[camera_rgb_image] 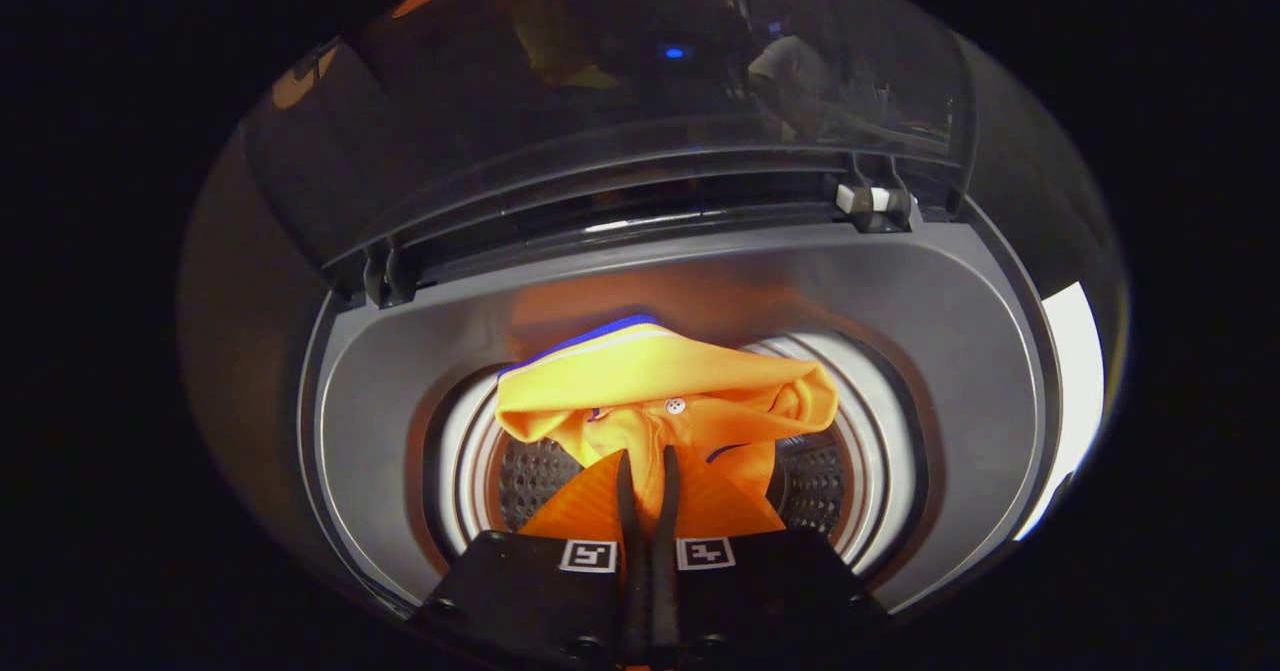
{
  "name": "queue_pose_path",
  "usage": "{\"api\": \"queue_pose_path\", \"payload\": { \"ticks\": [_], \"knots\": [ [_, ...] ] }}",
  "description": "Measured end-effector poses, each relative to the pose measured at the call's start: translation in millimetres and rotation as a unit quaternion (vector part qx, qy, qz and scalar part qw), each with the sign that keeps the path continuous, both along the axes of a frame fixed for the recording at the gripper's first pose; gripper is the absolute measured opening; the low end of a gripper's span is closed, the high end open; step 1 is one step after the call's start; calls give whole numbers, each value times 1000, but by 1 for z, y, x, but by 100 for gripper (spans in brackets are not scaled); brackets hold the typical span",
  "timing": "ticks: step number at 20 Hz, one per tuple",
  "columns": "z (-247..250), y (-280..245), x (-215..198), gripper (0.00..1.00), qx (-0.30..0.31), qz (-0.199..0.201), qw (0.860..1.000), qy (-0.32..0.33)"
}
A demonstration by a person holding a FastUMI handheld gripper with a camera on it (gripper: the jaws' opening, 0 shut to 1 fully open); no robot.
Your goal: Put the clothes into the washing machine and then close the washing machine lid.
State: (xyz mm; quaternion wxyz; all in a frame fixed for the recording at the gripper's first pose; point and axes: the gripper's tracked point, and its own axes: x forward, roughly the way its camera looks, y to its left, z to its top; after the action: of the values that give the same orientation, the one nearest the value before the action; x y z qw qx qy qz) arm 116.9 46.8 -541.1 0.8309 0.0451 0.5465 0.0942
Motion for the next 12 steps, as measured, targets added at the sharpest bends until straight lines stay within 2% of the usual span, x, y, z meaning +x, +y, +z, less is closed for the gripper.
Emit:
{"api": "queue_pose_path", "payload": {
  "ticks": [1, 4, 9, 12],
  "knots": [
    [-2, 0, 0, 8, 0, -1, 1000, 1],
    [-3, 0, 1, 20, 3, -9, 1000, 5],
    [-1, 2, -1, 100, 9, -7, 1000, 14],
    [4, 1, 0, 100, 6, -8, 1000, 3]
  ]
}}
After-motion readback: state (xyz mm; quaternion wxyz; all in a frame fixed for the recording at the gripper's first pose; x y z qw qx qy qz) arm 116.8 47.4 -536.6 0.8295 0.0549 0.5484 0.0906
